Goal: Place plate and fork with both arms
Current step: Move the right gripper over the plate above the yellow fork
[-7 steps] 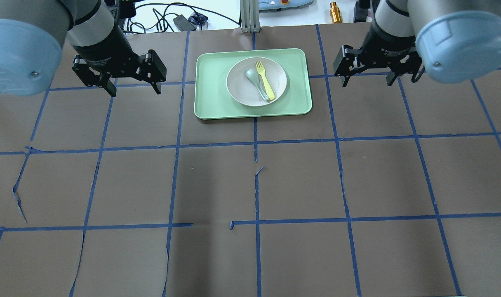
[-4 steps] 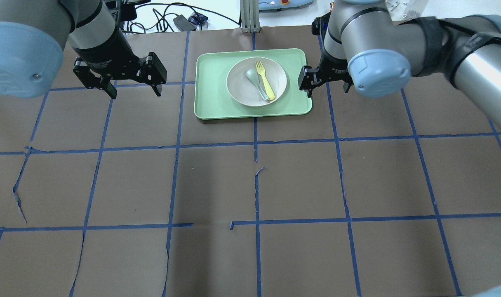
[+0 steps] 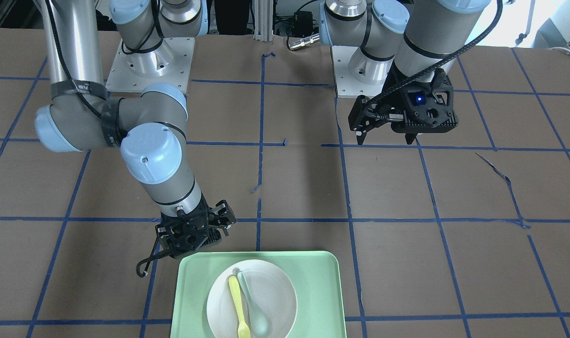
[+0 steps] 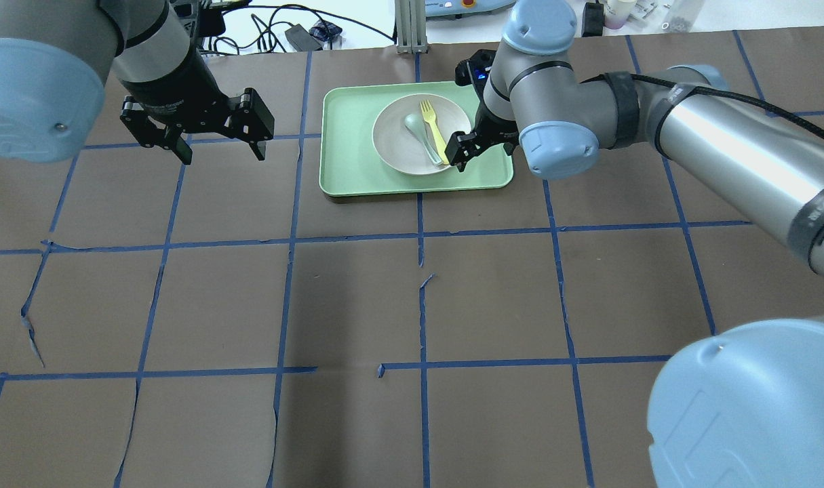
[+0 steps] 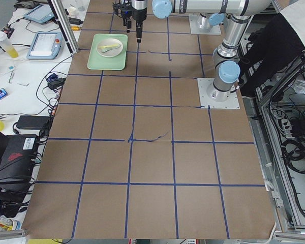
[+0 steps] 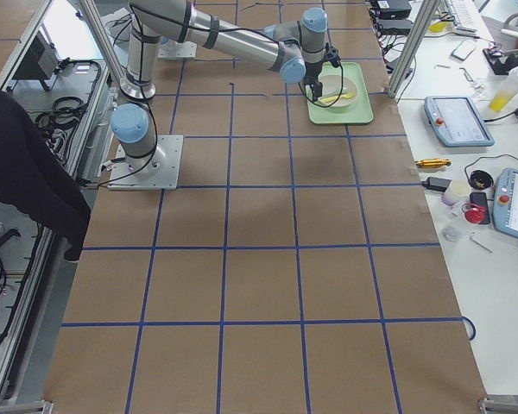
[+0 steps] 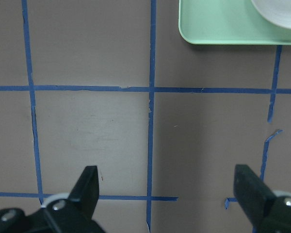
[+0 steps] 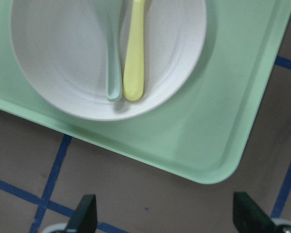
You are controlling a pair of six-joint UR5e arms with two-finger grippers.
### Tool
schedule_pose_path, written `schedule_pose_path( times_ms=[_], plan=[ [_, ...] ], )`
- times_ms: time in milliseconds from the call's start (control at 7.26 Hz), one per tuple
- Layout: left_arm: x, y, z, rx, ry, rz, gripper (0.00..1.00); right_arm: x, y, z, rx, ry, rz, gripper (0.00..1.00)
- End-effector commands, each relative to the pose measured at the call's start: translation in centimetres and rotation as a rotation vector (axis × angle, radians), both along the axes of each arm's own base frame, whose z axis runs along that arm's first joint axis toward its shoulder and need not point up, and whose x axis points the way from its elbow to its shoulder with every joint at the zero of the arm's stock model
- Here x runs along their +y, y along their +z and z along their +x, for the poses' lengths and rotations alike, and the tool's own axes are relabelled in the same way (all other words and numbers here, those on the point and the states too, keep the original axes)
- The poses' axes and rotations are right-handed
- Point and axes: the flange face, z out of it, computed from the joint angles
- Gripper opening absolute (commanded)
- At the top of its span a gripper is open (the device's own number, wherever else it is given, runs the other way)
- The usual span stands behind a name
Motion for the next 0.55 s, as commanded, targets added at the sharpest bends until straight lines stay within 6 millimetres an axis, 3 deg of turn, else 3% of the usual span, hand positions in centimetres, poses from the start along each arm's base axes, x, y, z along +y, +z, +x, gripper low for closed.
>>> schedule_pose_path(
  times_ms=[0, 413],
  plan=[
    [0.0, -0.1, 0.0, -0.001, -0.001, 0.004, 1.00, -4.8, -1.1, 1.1, 0.006, 0.033, -0.038, 1.00],
    [0.3, -0.7, 0.0, -0.001, -0.001, 0.015, 1.00, -9.7, -1.3, 1.7, 0.031, 0.022, -0.048, 1.00]
  ],
)
